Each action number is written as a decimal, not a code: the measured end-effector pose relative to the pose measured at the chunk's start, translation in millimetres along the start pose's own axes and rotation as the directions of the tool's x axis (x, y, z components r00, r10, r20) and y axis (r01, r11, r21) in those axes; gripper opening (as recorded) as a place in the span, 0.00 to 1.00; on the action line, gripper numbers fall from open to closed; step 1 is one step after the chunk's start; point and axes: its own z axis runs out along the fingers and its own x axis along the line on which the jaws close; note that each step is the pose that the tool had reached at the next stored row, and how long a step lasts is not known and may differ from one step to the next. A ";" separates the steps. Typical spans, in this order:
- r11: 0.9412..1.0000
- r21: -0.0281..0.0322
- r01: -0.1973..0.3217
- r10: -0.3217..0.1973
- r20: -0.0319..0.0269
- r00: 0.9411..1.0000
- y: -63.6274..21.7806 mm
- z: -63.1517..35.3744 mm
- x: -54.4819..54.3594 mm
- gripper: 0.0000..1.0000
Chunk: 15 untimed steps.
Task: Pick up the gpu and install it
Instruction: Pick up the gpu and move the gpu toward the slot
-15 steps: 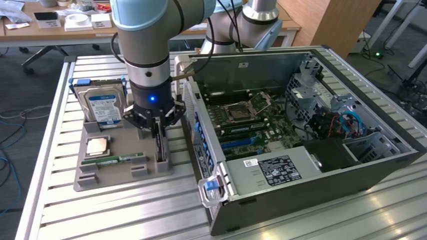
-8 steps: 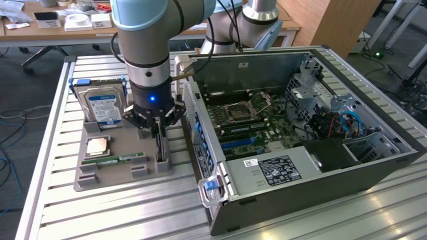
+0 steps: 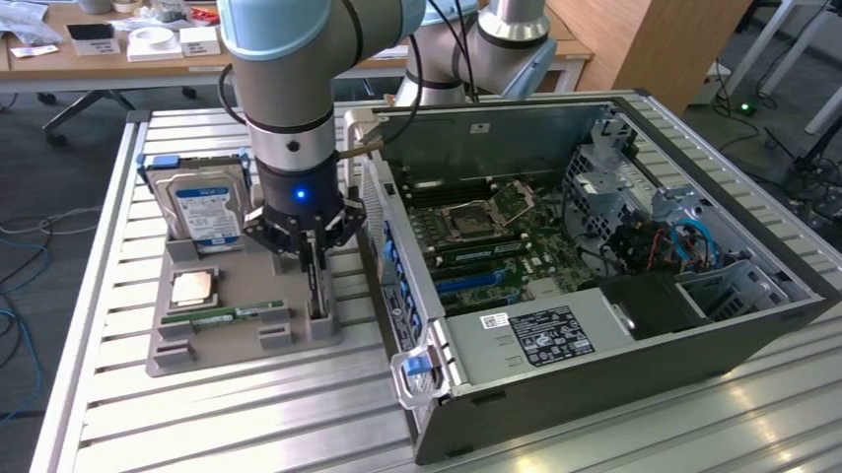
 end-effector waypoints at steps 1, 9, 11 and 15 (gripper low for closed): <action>1.000 0.000 0.000 0.000 0.000 1.000 0.0 0.0 0.0 0.26; 1.000 0.000 0.000 0.000 0.000 1.000 0.0 0.0 0.0 0.26; 1.000 0.000 0.004 -0.004 0.000 1.000 0.0 0.0 0.0 0.26; 1.000 0.000 0.013 -0.013 -0.001 1.000 0.0 0.0 0.0 0.26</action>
